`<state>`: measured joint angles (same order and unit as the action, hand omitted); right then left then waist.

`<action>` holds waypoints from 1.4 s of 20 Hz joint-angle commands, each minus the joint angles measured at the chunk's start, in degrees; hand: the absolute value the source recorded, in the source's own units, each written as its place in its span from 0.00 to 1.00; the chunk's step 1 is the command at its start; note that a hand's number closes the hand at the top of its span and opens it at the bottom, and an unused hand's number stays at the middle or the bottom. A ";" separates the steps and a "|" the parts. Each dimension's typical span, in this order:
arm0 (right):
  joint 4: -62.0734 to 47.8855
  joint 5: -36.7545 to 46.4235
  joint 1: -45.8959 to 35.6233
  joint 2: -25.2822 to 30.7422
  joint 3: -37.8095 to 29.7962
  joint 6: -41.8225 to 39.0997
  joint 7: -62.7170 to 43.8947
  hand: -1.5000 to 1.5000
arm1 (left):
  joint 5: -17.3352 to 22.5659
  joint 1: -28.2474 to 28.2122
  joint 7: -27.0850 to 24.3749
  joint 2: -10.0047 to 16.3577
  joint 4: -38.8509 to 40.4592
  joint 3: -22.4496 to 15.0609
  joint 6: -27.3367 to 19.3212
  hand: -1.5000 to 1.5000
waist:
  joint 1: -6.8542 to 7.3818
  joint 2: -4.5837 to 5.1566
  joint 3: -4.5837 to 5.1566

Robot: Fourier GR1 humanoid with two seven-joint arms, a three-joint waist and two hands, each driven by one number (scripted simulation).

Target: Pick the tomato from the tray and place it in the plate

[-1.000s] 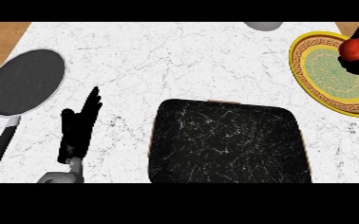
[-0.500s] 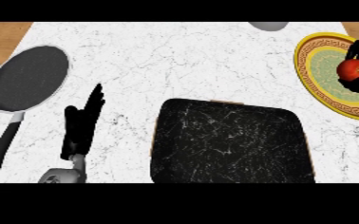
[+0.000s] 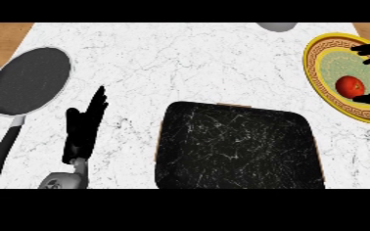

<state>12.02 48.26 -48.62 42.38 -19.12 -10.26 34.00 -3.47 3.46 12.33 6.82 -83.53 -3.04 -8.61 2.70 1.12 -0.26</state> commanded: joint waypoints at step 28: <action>-1.84 -20.54 6.63 2.60 -16.47 -19.09 13.05 0.00 | 0.95 0.69 0.32 1.54 -0.14 1.82 2.18 0.50 | -0.08 -0.03 -0.06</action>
<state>9.80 27.76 -43.65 46.37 -36.02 -26.46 41.66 -3.42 4.12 12.49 7.11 -83.32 -2.26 -7.74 2.64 1.22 -0.35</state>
